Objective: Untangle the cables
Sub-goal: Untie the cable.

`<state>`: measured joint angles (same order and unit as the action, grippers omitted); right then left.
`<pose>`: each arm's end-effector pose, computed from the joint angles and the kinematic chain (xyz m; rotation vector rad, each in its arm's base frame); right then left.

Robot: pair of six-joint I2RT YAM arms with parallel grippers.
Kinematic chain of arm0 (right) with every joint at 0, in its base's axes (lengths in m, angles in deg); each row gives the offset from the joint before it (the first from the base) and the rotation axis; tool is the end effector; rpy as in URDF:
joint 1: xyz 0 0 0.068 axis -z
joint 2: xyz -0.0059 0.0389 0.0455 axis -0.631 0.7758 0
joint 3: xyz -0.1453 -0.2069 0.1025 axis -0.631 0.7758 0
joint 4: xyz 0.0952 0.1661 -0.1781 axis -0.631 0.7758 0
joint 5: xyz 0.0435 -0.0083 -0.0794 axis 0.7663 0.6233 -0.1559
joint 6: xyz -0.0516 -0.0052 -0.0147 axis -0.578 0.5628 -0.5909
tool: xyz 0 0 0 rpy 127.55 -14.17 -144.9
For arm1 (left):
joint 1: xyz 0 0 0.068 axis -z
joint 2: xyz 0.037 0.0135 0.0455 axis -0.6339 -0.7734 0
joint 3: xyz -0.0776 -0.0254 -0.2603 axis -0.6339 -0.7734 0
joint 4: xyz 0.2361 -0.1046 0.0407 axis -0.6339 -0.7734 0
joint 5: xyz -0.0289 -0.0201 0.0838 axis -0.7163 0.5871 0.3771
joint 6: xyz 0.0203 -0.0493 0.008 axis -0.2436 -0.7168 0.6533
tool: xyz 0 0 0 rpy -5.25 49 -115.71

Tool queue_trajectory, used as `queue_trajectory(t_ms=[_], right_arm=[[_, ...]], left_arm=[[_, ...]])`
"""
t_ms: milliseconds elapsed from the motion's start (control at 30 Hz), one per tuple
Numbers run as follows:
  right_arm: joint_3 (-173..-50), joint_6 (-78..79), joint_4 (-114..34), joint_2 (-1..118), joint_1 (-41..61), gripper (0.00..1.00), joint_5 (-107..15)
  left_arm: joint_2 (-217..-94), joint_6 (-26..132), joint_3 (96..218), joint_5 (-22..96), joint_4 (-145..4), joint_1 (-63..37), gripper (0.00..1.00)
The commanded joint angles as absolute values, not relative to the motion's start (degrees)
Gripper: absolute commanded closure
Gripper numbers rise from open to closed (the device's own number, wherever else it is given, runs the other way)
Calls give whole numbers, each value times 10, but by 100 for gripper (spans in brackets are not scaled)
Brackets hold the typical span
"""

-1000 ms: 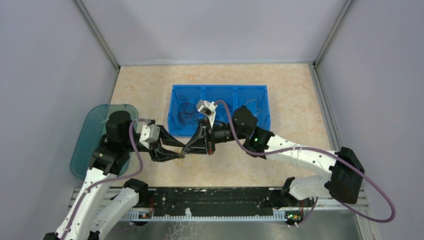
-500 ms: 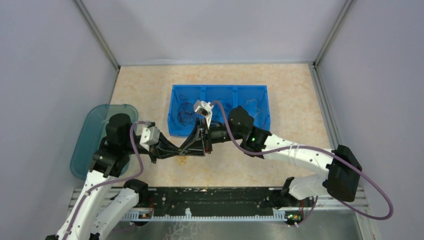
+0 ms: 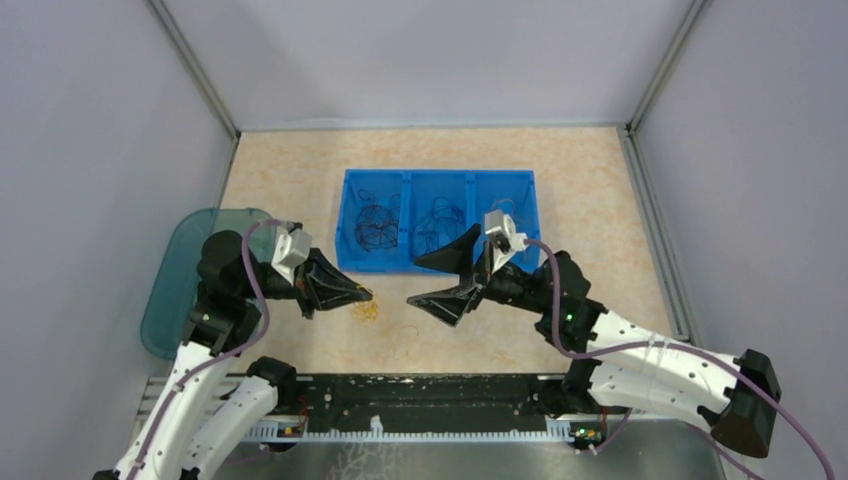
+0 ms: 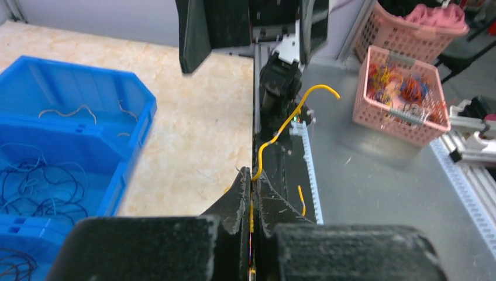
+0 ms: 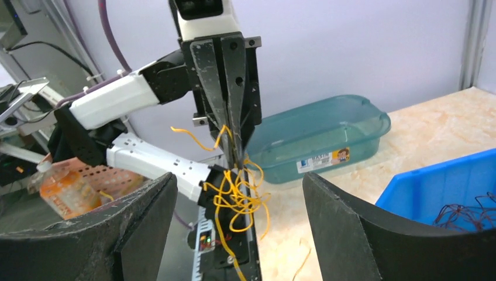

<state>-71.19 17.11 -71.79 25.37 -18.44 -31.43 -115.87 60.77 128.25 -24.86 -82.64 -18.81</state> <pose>0.0949 0.1739 0.3486 -0.7488 1.1986 1.4370 0.1058 -0.0754 0.3561 1.1738 1.2952 -1.2876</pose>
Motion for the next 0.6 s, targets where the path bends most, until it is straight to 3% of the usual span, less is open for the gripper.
queue_trajectory(t_ms=[0, 400, 467, 567], right_arm=[[-704, 177, -827, 293, -185, 21, -327], [-803, 215, -1005, 493, -240, 21, -266], [-809, 231, -1026, 524, -247, 24, -263], [-806, 260, -1066, 556, -250, 40, -262]], left_arm=[[-1166, 460, 1284, -228, -698, -186, 99], [-1176, 415, 1309, -197, -676, -186, 99], [-1177, 411, 1313, -197, -672, -186, 99], [-1180, 405, 1323, -193, -669, -186, 99]])
